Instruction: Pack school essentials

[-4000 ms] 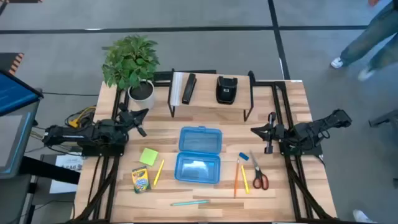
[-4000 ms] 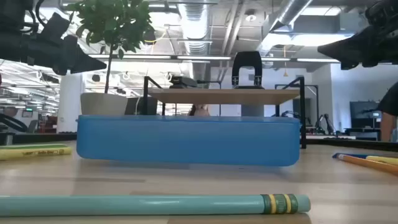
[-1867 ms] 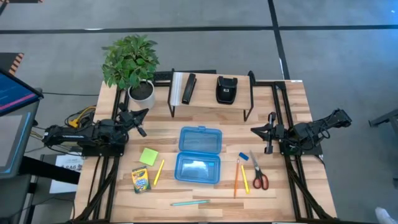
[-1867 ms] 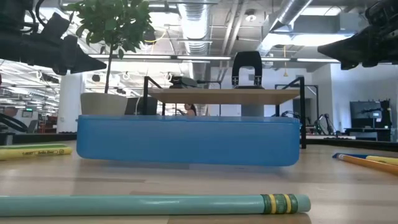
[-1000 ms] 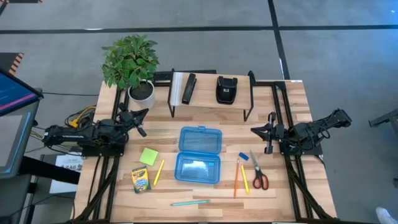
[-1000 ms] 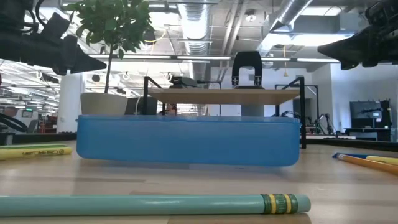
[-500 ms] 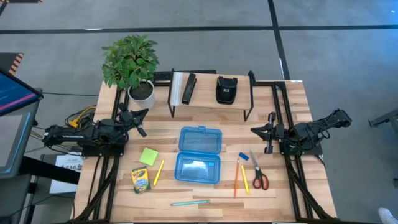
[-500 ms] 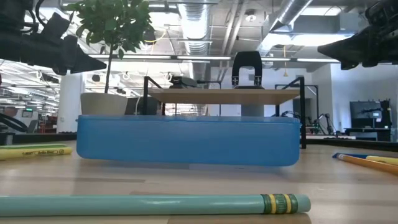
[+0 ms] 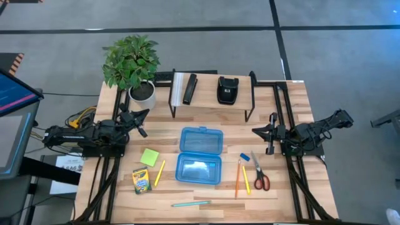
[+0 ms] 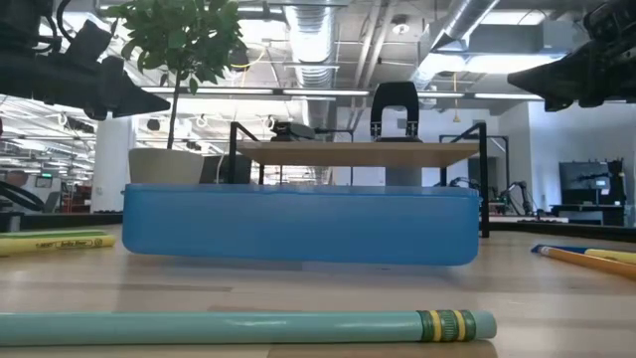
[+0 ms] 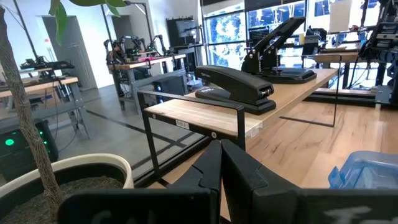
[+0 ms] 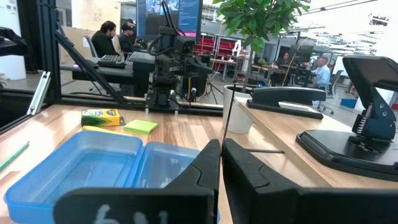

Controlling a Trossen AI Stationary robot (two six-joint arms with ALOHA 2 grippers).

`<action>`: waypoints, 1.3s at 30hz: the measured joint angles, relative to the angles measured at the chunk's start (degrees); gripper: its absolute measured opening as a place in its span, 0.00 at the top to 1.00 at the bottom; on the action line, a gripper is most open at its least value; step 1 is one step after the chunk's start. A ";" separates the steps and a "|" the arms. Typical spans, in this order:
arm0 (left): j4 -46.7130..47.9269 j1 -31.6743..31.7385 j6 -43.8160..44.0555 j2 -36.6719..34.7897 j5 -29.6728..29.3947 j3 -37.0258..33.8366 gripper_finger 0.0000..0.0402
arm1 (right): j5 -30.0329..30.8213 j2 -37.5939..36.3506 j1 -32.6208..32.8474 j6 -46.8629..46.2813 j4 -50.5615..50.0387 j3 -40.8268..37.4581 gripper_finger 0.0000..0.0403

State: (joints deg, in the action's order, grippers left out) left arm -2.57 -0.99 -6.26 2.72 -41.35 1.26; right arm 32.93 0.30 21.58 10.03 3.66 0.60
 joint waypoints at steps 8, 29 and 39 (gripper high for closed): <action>0.00 0.00 1.23 0.01 0.00 0.00 1.00 | -0.02 0.01 0.02 -0.01 0.00 0.00 0.89; 0.00 -0.03 14.84 0.01 0.13 0.00 1.00 | 0.00 0.01 0.02 0.01 0.00 0.00 0.89; -1.33 -0.07 14.01 0.02 5.49 -0.09 1.00 | -0.02 0.00 0.01 0.00 0.00 -0.01 0.89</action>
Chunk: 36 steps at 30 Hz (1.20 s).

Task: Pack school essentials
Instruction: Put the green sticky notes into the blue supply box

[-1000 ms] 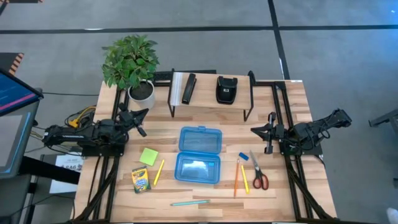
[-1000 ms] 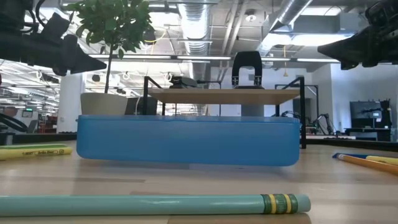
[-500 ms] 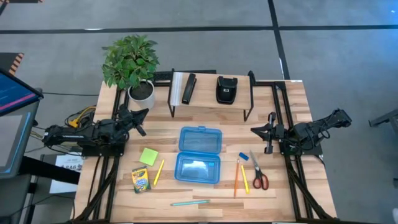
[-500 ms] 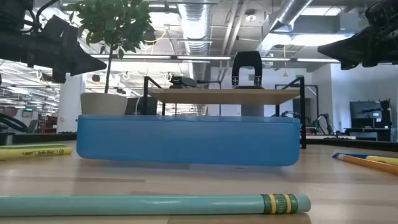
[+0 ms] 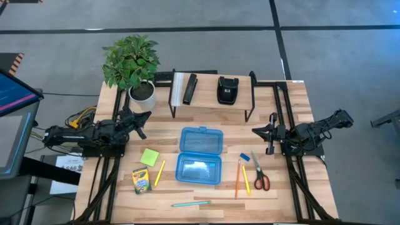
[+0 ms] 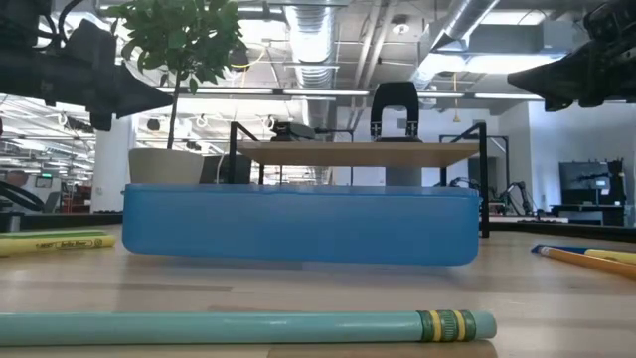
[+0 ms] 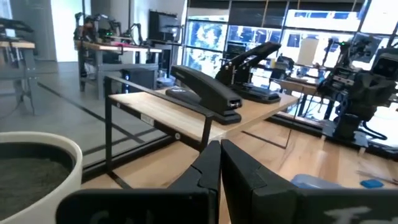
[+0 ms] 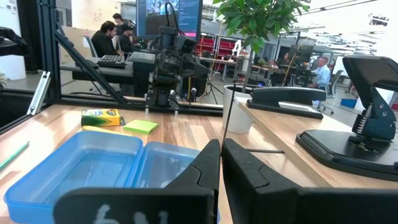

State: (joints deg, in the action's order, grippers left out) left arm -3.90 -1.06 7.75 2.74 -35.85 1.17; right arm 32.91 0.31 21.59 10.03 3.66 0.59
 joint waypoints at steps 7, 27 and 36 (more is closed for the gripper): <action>2.32 0.00 2.96 0.00 6.02 0.48 1.00 | 0.00 0.01 0.00 0.01 0.00 0.00 0.89; 12.96 -3.65 4.51 9.50 20.00 7.13 0.58 | 0.01 0.01 0.01 0.01 0.00 0.00 0.89; 21.17 -11.54 1.51 12.84 17.77 13.09 0.57 | 0.01 0.00 0.01 0.00 0.00 0.00 0.89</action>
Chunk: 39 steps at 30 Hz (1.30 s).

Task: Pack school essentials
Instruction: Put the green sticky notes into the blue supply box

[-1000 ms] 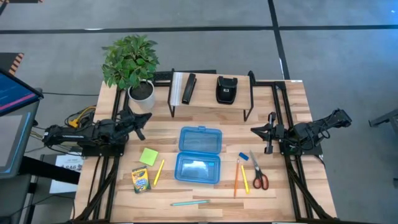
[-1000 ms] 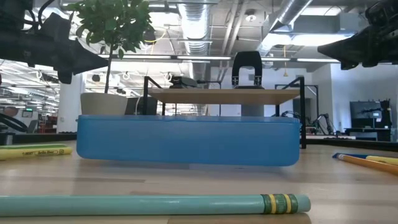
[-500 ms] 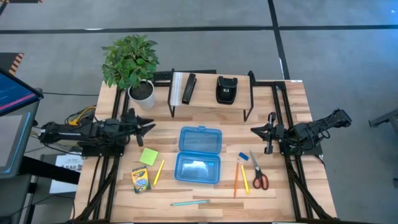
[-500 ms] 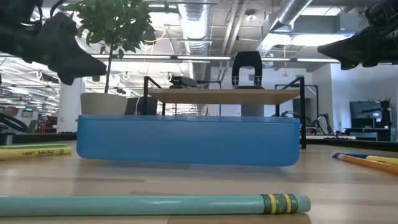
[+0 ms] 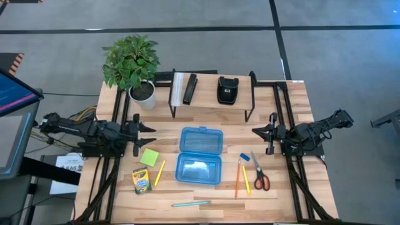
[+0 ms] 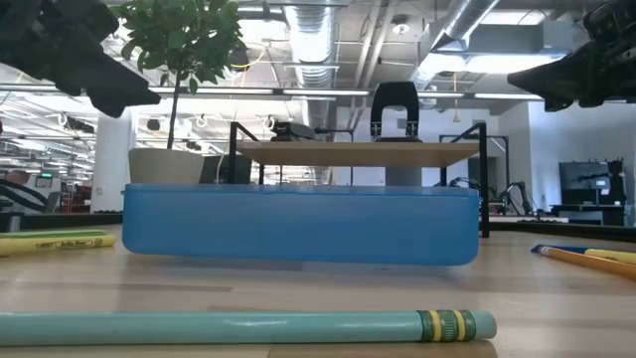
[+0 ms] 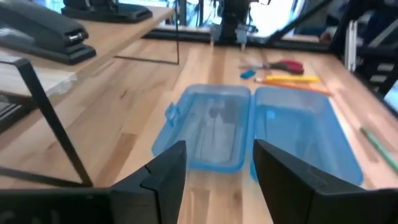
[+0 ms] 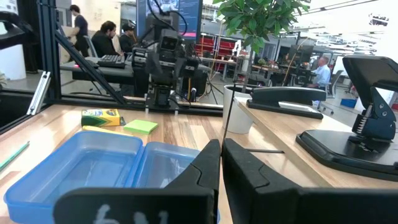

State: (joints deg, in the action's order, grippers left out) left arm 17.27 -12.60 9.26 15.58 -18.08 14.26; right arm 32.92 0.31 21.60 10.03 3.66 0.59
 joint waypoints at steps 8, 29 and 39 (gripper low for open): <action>1.02 -7.22 3.88 6.51 -1.80 0.31 0.58 | 0.01 -0.01 -0.01 -0.01 0.00 0.01 0.89; -3.06 -20.08 14.02 23.32 -6.84 0.80 0.58 | -0.01 0.01 0.00 0.01 0.00 0.01 0.89; 5.21 -27.19 17.28 32.91 -6.64 6.46 0.58 | 0.00 0.01 0.00 -0.01 0.00 -0.01 0.89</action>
State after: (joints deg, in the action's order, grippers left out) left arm 22.48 -39.79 26.54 48.49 -24.72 20.72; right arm 32.92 0.32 21.61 10.02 3.66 0.58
